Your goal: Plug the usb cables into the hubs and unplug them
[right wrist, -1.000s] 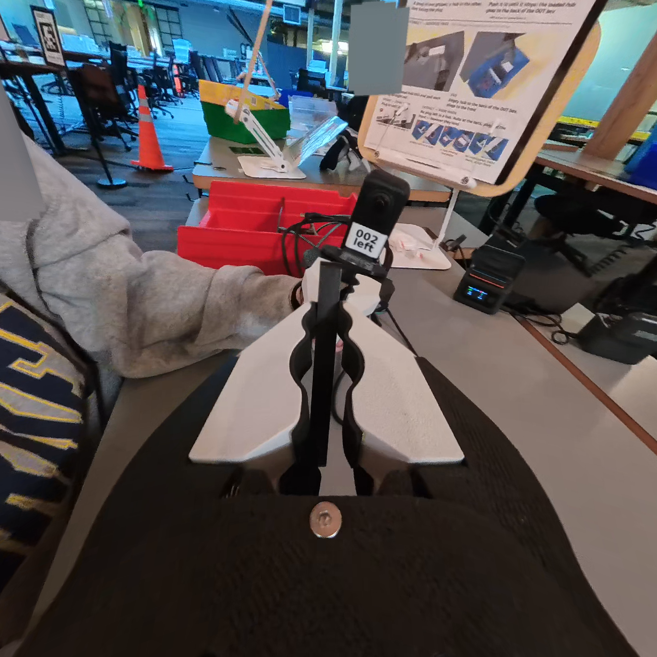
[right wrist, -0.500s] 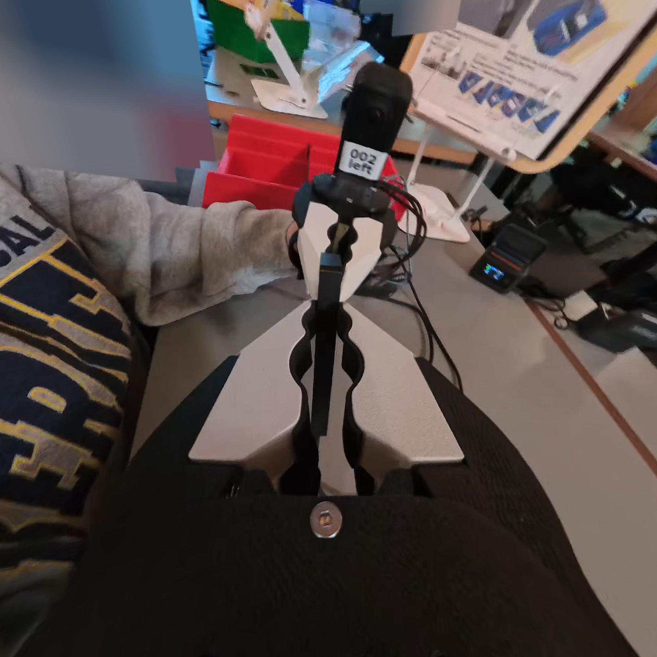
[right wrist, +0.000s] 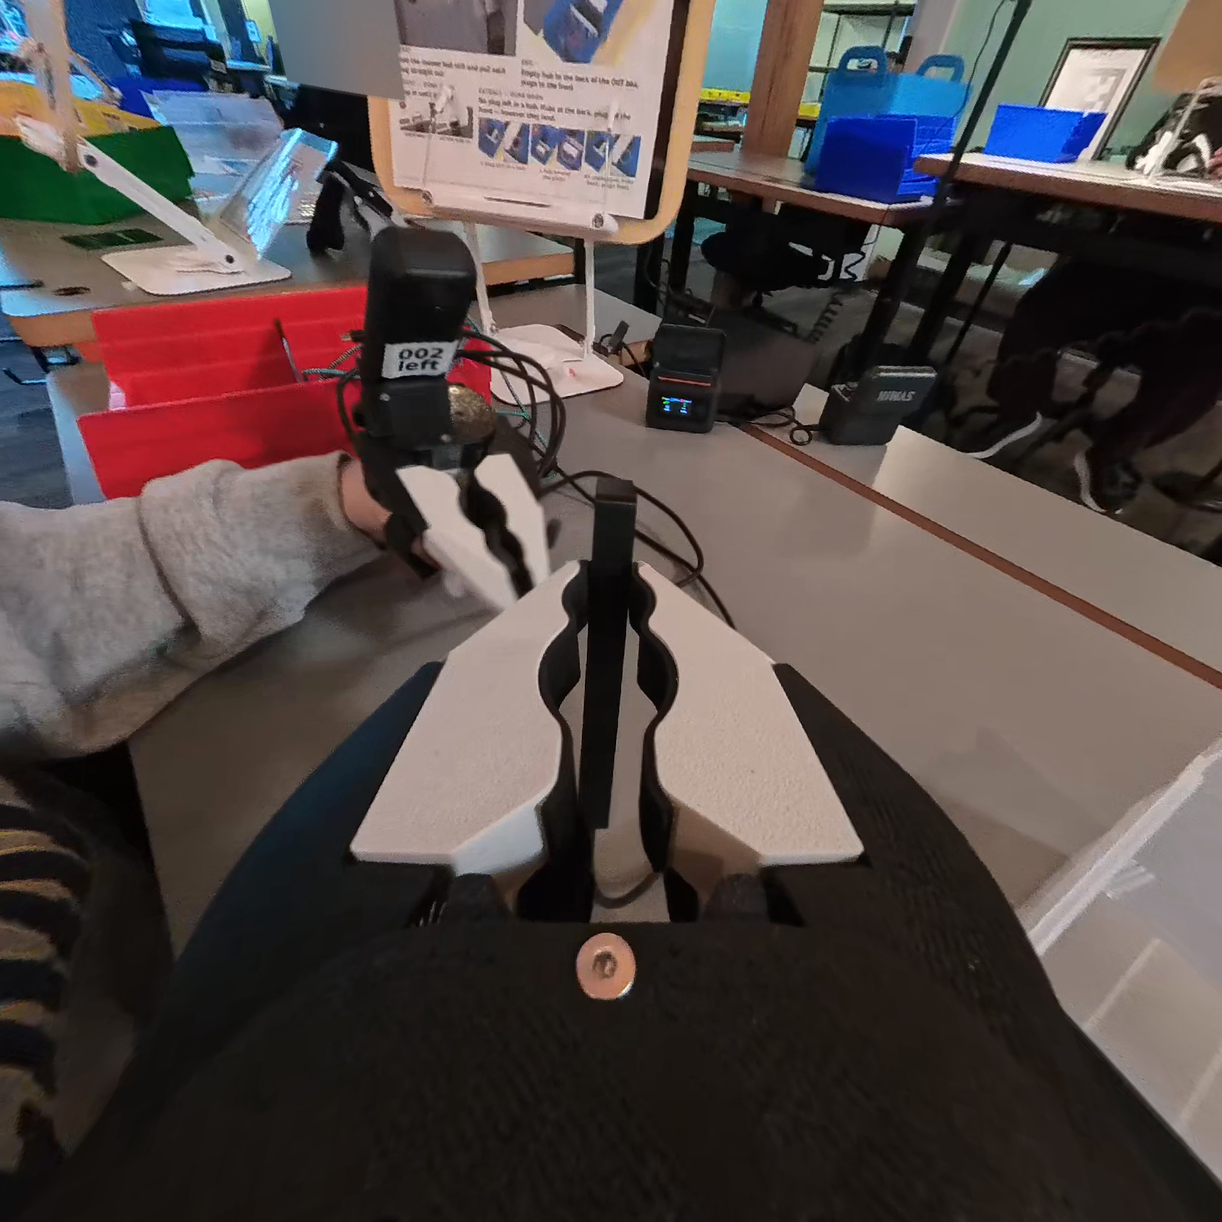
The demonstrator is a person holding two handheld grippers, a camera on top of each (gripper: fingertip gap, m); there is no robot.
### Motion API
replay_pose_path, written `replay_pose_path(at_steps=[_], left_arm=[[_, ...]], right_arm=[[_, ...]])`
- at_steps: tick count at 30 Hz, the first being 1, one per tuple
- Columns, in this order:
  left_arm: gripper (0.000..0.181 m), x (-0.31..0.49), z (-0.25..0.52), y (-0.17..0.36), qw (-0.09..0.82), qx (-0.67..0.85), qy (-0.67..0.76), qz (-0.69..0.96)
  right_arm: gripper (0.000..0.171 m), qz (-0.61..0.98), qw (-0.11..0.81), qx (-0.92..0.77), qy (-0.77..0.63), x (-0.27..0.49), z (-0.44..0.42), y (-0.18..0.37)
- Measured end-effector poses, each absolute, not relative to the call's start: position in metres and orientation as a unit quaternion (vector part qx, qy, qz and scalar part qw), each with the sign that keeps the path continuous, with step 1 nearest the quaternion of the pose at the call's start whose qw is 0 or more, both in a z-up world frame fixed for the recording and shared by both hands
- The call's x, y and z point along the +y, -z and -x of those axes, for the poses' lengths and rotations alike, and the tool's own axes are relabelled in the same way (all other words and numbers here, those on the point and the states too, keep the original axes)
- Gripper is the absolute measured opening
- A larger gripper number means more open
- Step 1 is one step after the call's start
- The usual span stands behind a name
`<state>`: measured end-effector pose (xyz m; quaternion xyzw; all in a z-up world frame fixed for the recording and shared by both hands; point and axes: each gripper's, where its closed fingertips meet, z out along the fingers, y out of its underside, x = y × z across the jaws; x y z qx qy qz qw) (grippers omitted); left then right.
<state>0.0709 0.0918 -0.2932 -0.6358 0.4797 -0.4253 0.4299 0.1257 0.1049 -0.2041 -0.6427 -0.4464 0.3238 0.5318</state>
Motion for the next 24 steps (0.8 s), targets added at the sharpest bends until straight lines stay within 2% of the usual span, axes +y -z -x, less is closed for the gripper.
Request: replay_pose_path(at_steps=[2,4,7,10,12,15,18,19,24], left_arm=[[0.010,0.072,-0.074,0.297,0.370,0.499,0.462,0.633],[0.026,0.066,-0.077,0.298,0.361,0.510,0.463,0.629],[0.053,0.084,-0.079,0.286,0.442,0.503,0.413,0.617],[0.067,0.095,-0.083,0.250,0.574,0.464,0.383,0.556],[0.069,0.089,-0.093,0.244,0.582,0.463,0.389,0.543],[0.057,0.074,-0.114,0.250,0.548,0.488,0.408,0.543],[0.020,0.066,-0.126,0.272,0.505,0.535,0.384,0.557],[0.015,0.067,-0.126,0.275,0.507,0.542,0.371,0.557],[0.015,0.067,-0.121,0.276,0.504,0.542,0.380,0.555]], right_arm=[[0.009,0.645,0.531,-0.445,-0.321,0.109,-0.127,0.207],[0.009,0.647,0.539,-0.434,-0.320,0.114,-0.131,0.207],[0.009,0.646,0.537,-0.420,-0.343,0.115,-0.133,0.207],[0.008,0.628,0.532,-0.433,-0.368,0.106,-0.126,0.206],[0.008,0.610,0.523,-0.459,-0.379,0.095,-0.118,0.208],[0.008,0.586,0.507,-0.505,-0.380,0.078,-0.104,0.214],[0.008,0.570,0.505,-0.541,-0.356,0.067,-0.095,0.218],[0.008,0.569,0.501,-0.553,-0.346,0.064,-0.094,0.221],[0.008,0.562,0.506,-0.555,-0.348,0.062,-0.089,0.222]])
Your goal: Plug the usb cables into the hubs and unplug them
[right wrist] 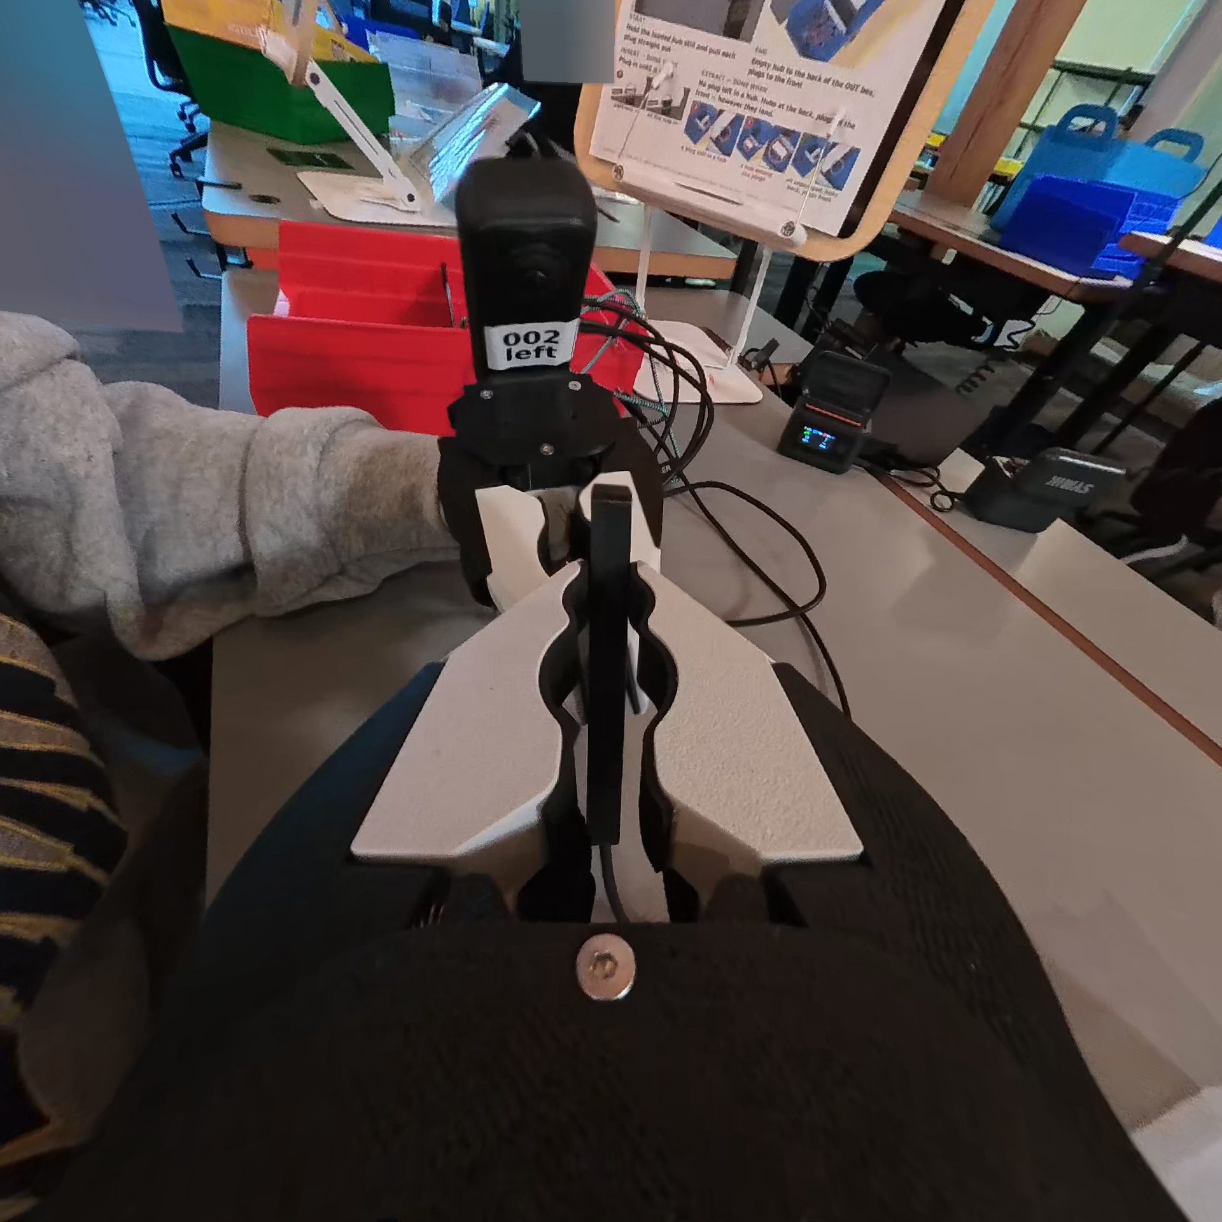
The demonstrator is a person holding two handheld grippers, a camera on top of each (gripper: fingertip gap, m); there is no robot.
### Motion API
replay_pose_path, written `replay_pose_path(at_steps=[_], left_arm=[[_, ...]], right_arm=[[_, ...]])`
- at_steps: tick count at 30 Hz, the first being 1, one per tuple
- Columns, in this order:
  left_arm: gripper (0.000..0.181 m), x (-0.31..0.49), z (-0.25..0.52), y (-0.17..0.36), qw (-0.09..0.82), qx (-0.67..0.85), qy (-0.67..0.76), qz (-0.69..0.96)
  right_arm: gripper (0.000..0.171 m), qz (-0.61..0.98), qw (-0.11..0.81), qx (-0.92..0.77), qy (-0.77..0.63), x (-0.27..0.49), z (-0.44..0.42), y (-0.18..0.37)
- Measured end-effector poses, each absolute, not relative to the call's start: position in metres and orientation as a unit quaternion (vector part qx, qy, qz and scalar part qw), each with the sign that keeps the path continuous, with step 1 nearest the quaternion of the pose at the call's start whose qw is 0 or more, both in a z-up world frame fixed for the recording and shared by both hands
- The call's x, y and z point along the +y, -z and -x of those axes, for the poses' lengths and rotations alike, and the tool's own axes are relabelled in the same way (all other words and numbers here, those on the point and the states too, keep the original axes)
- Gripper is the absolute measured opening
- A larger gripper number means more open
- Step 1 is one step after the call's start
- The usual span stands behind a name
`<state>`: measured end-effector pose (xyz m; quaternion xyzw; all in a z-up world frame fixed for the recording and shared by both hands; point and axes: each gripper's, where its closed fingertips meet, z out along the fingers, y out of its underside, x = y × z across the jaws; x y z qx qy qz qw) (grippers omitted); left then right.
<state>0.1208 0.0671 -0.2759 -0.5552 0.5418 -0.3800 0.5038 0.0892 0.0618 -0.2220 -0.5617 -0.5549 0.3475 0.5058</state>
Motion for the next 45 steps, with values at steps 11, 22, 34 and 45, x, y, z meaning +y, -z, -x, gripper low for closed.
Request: replay_pose_path(at_steps=[11,22,34,45], left_arm=[[0.007,0.059,-0.115,0.266,0.524,0.567,0.361,0.523],[0.007,0.028,-0.115,0.266,0.463,0.592,0.444,0.487],[0.006,0.019,-0.119,0.257,0.478,0.613,0.412,0.476],[0.006,0.029,-0.124,0.247,0.535,0.613,0.352,0.463]], right_arm=[[0.012,0.596,0.453,-0.593,-0.297,0.059,-0.094,0.246],[0.009,0.567,0.398,-0.659,-0.291,0.032,-0.099,0.253],[0.009,0.551,0.389,-0.682,-0.284,0.022,-0.111,0.248],[0.009,0.543,0.427,-0.685,-0.232,0.030,-0.119,0.238]])
